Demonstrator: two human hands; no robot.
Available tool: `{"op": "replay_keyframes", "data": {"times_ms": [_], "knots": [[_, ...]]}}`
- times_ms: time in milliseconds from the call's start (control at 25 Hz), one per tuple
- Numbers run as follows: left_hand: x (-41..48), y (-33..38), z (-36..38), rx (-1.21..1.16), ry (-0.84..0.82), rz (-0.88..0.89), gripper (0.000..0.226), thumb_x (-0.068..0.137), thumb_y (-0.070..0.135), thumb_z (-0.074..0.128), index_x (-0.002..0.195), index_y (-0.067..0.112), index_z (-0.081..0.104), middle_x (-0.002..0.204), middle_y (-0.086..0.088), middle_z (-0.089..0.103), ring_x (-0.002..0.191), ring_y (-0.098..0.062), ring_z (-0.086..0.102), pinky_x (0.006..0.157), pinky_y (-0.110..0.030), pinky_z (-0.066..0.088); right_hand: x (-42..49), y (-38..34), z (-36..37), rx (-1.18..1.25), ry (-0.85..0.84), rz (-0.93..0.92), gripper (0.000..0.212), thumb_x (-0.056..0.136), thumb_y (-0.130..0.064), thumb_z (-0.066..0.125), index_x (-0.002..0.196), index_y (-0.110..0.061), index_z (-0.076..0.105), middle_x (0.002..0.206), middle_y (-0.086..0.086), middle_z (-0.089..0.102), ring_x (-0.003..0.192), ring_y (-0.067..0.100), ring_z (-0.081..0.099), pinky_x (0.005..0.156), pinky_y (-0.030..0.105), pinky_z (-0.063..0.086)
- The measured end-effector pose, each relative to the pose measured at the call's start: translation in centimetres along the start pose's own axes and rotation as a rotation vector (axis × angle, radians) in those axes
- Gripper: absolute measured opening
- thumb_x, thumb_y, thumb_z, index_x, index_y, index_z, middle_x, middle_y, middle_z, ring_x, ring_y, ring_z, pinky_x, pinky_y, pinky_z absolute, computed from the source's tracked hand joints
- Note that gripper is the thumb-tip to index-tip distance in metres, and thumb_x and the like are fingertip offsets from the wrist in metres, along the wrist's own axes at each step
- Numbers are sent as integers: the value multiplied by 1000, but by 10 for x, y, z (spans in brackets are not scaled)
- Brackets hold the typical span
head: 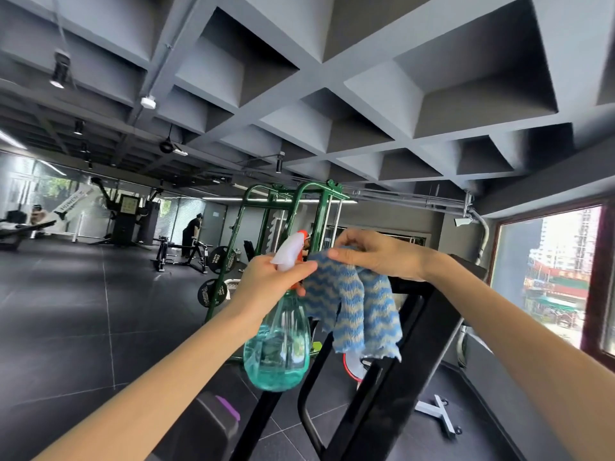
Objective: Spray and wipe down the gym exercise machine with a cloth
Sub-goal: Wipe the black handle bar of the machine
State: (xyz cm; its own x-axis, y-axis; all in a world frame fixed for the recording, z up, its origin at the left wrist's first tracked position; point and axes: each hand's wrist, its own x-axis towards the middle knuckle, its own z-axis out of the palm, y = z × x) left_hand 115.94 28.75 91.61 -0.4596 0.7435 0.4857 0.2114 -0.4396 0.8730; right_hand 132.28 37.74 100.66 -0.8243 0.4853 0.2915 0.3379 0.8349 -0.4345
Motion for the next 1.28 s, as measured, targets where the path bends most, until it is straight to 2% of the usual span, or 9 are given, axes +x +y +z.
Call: {"op": "replay_keyframes", "data": {"times_ms": [160,320,440,640,840,920,1000,1160,1280], "knots": [[2,1,4,52,-20,41,13,86,23,72,85,10,72,63,-5,65,53,2,60,52,-3,41,-4,1,10,91,-68,-52,20,89,-35,59,101,-19,55,90,-3,59,72,0,55,63,15,44],[1,0,3,60,32,-15,20,82,21,76,82,1,72,55,-6,63,51,-7,59,56,-15,45,-9,9,12,223,-109,-57,29,84,-34,63,109,-19,60,102,4,65,94,14,58,87,33,46],[-2,3,0,45,35,-32,24,83,21,76,87,-2,72,68,-16,68,62,-16,62,64,-24,44,-16,14,7,243,-142,-40,28,89,-28,63,114,-17,62,107,6,67,100,18,61,96,41,44],[-9,10,-3,85,-39,-11,24,84,20,74,89,-3,73,61,-11,64,68,-20,60,59,-15,43,-19,12,7,227,-109,-70,14,82,-39,69,90,-28,71,90,-1,66,83,14,55,78,33,39],[-12,9,-4,72,-27,-54,29,82,24,76,89,-4,71,56,-7,64,73,-22,52,65,-26,36,-15,7,13,428,69,-59,39,72,-26,72,106,-11,60,98,2,63,95,14,59,88,22,50],[-13,10,1,66,-5,-62,27,82,25,76,89,-1,72,58,-8,64,73,-21,56,69,-27,39,-13,9,20,347,-46,27,66,72,-36,71,131,-14,47,124,0,56,114,12,56,101,26,45],[-12,9,3,53,23,-63,24,83,25,75,86,2,71,58,-8,64,71,-20,58,68,-27,40,-15,9,23,216,-114,47,80,79,-38,73,144,-24,29,138,-9,41,120,6,51,99,25,46],[-6,10,2,-37,50,-78,18,84,21,74,84,3,70,57,-8,61,61,-16,57,80,-30,44,-25,12,22,-26,-67,-141,73,85,5,57,135,-34,20,148,-11,23,133,0,34,106,26,39],[-5,11,2,-45,43,-96,24,84,22,75,91,-1,70,59,-8,62,55,-12,56,75,-25,43,-24,21,41,-120,27,-291,68,83,-2,69,130,-28,28,143,-6,36,128,-3,40,104,19,38]]}}
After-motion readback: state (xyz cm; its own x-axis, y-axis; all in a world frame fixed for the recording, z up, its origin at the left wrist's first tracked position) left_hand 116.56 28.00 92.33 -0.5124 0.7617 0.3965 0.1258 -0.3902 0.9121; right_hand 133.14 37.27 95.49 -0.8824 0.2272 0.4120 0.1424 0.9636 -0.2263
